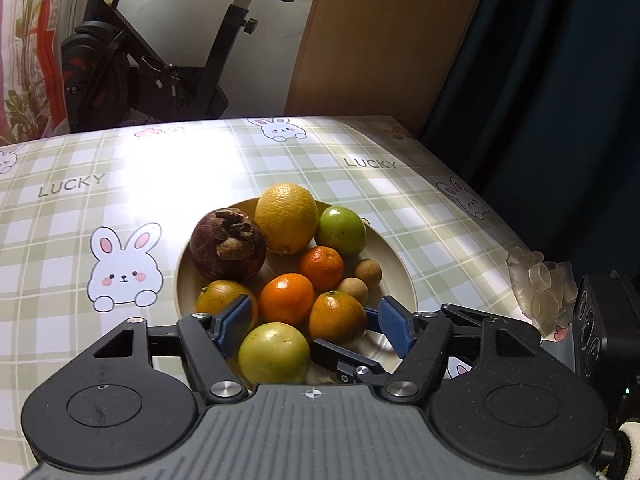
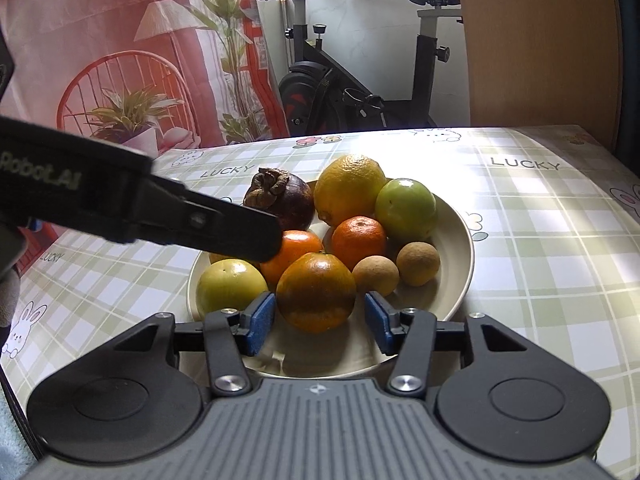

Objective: Organize fruits

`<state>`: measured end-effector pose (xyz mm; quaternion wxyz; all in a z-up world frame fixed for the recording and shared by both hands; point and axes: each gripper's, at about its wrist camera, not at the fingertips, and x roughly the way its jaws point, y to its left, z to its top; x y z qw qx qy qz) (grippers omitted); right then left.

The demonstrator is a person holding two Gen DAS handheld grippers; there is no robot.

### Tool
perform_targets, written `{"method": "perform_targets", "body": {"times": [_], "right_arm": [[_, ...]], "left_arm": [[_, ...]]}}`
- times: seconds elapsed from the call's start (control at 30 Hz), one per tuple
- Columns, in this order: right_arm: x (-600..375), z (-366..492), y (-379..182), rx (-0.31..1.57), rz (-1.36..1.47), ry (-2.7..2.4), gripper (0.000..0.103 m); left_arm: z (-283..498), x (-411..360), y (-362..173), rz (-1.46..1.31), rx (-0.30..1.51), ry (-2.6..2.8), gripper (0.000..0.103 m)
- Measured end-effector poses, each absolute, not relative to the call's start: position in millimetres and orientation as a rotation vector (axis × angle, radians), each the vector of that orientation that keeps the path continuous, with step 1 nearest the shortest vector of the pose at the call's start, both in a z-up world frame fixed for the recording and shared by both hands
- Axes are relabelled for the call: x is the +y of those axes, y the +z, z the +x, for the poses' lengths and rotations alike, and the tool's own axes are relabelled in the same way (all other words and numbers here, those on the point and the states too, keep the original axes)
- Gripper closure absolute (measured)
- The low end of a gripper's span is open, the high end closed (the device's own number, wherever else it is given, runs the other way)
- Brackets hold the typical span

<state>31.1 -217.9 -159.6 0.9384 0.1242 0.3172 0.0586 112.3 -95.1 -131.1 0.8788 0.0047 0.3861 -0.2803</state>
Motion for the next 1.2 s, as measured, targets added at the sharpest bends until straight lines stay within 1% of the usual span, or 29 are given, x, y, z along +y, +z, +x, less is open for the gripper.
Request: {"method": "perform_targets", "body": {"times": [0.03, 0.1, 0.13, 0.17, 0.27, 0.33, 0.37, 0.43, 0.47, 0.6, 0.83, 1.1, 1.2], "right_arm": [[-219.4, 30.0, -156.7, 0.648, 0.262, 0.112, 0.036], [-220.4, 26.1, -147.2, 0.637, 0.266, 0.111, 0.03], [-219.7, 24.6, -141.4, 0.632, 0.258, 0.108, 0.025], [-218.8, 22.8, -135.7, 0.629, 0.245, 0.101, 0.023], [-215.1, 18.4, -116.9, 0.621, 0.223, 0.089, 0.019], [-213.7, 14.7, -99.7, 0.606, 0.23, 0.078, 0.012], [-213.1, 13.1, -91.8, 0.597, 0.236, 0.076, 0.01], [-210.9, 9.3, -71.0, 0.575, 0.243, 0.068, 0.001], [-208.3, 7.8, -61.1, 0.566, 0.237, 0.058, 0.001], [-197.2, -1.8, -25.7, 0.521, 0.204, 0.03, 0.001], [-177.5, -22.9, 16.0, 0.461, 0.187, 0.051, 0.001], [-166.8, -35.2, 38.2, 0.425, 0.175, 0.035, 0.001], [-165.1, -36.3, 39.1, 0.424, 0.175, 0.03, 0.001]], "left_arm": [[109.5, -91.0, -126.9, 0.01, 0.794, -0.569, 0.026], [101.7, -80.8, -116.8, 0.002, 0.762, -0.539, 0.024], [96.7, -73.9, -110.4, -0.014, 0.737, -0.516, 0.021], [92.7, -67.0, -105.1, -0.03, 0.717, -0.499, 0.017], [81.5, -48.5, -89.9, -0.066, 0.669, -0.455, 0.015], [72.1, -38.3, -76.1, -0.061, 0.635, -0.435, 0.014], [66.8, -34.0, -69.4, -0.057, 0.615, -0.421, 0.012], [56.8, -26.6, -56.6, -0.051, 0.58, -0.388, 0.009], [52.0, -23.4, -49.9, -0.047, 0.566, -0.373, 0.007], [30.2, -9.9, -22.4, -0.032, 0.494, -0.312, 0.007], [6.4, 6.4, 10.4, -0.063, 0.416, -0.269, 0.006], [-14.1, 15.1, 34.8, -0.075, 0.346, -0.195, 0.004], [-15.2, 12.8, 35.6, -0.042, 0.355, -0.172, 0.004]]}}
